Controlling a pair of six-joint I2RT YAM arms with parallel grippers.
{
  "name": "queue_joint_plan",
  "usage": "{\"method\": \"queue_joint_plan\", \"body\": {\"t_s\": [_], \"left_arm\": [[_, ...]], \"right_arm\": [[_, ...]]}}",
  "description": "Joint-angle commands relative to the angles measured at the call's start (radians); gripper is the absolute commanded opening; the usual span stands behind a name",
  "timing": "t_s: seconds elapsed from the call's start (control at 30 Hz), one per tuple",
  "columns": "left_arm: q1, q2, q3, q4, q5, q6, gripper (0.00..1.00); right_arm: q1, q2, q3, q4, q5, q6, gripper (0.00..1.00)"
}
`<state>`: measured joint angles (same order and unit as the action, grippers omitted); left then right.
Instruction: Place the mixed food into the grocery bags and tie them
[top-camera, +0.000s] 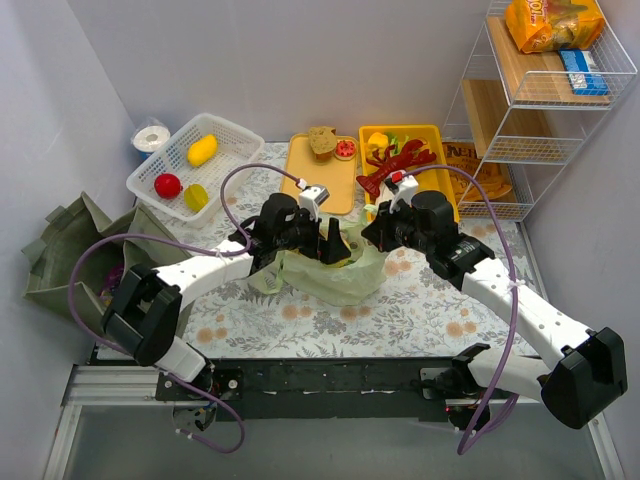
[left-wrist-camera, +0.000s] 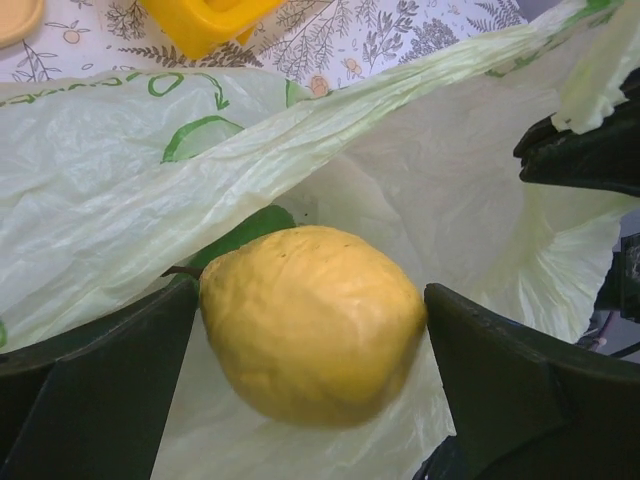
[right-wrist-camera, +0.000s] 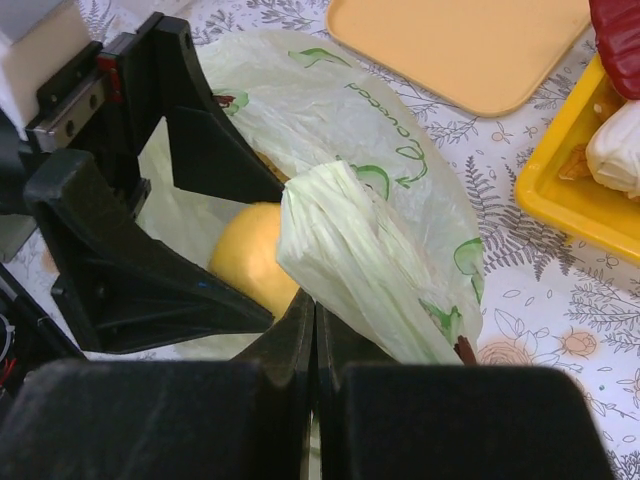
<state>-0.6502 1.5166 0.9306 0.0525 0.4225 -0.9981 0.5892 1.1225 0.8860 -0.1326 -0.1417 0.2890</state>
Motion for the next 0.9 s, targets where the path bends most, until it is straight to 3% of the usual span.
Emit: {"method": "queue_joint_plan", "body": {"t_s": [0.0,0.2,0.37,0.47,0.63,0.87], "left_arm": [[-0.003,-0.099,0.048,-0.046,-0.050,0.062,0.98],[-0.003,-0.242,0.025,-0.161,-0.051,0.130,0.98],[-0.003,-0.344,0.043,-0.356,-0.125,0.147,0.98],[-0.005,-0.390,0.025,-0.457,-0.111,0.150,0.85],[-0.005,-0.478,-0.076,-0.470,-0.025,0.075,0.80],[-0.005,-0.423,-0.199,-0.389,-0.186,-0.031,0.81]], "right_arm": [[-0.002,-0.015,0.016,-0.007,0.057,0.004,0.01],[-0.002,-0.009,0.047,-0.058,0.155,-0.014,0.01],[-0.012,0.005,0.103,-0.091,0.238,-0.057,0.01],[-0.023,0.020,0.122,-0.091,0.243,-0.067,0.01],[-0.034,0.051,0.136,-0.087,0.232,-0.073,0.01],[-0.035,0.049,0.128,-0.075,0.195,-0.063,0.01]]}}
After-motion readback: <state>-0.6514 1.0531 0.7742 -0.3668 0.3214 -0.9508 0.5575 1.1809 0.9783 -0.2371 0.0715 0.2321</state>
